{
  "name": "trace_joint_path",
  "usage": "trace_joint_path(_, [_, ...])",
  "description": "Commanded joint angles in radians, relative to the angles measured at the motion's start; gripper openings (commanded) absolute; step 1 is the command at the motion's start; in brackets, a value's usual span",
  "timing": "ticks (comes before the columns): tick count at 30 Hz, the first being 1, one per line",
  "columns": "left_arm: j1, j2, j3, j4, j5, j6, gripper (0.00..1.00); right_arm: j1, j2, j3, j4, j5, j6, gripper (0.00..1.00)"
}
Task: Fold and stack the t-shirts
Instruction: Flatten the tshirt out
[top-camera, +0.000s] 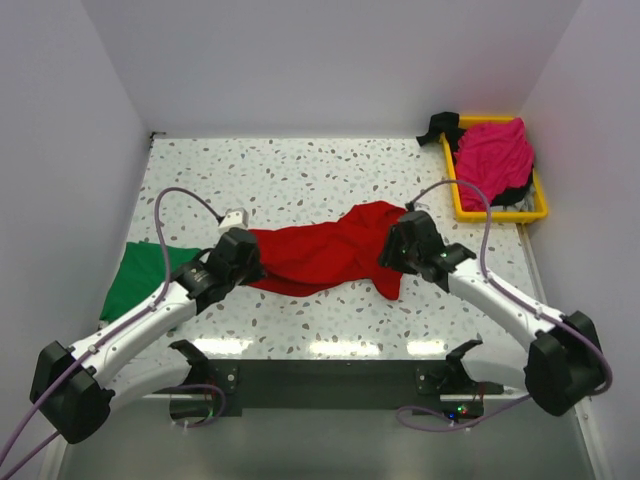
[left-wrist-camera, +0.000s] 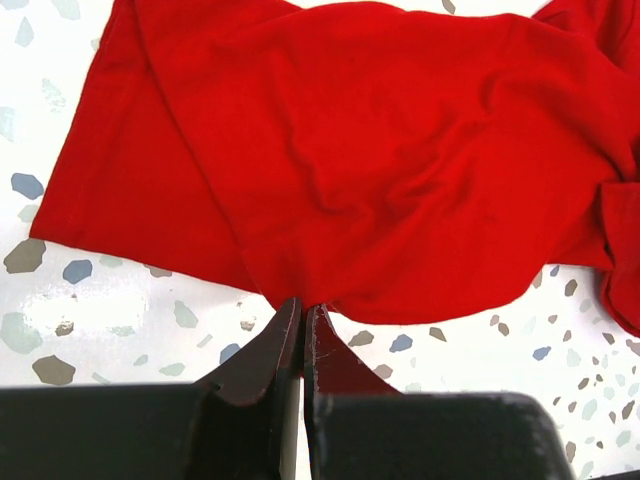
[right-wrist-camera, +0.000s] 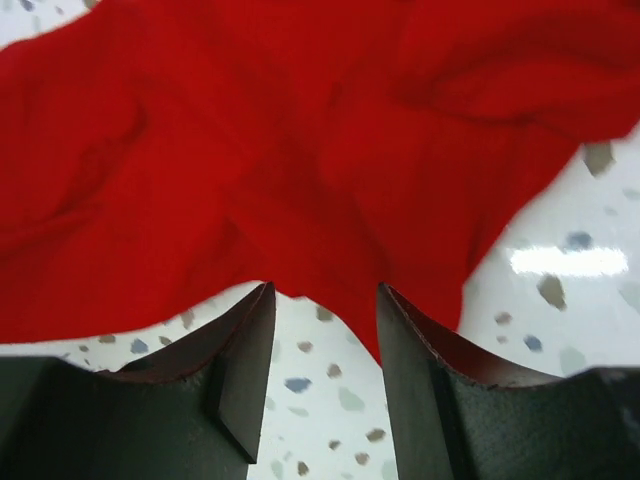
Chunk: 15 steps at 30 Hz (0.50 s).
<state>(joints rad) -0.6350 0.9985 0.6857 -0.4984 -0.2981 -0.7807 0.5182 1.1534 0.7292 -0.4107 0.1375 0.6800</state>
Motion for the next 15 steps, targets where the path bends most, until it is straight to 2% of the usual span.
trace_joint_path(1, [0.006, -0.003, 0.011, 0.004, 0.014, 0.014, 0.00, 0.031, 0.127, 0.151, 0.101, 0.002, -0.060, 0.49])
trace_joint_path(8, [0.006, -0.008, -0.005, 0.009, 0.025, 0.009, 0.00, 0.060, 0.365, 0.314, 0.085, 0.102, -0.102, 0.54])
trace_joint_path(15, [0.008, -0.011, -0.009, 0.014, 0.028, 0.009, 0.00, 0.088, 0.468, 0.363, 0.062, 0.135, -0.108, 0.54])
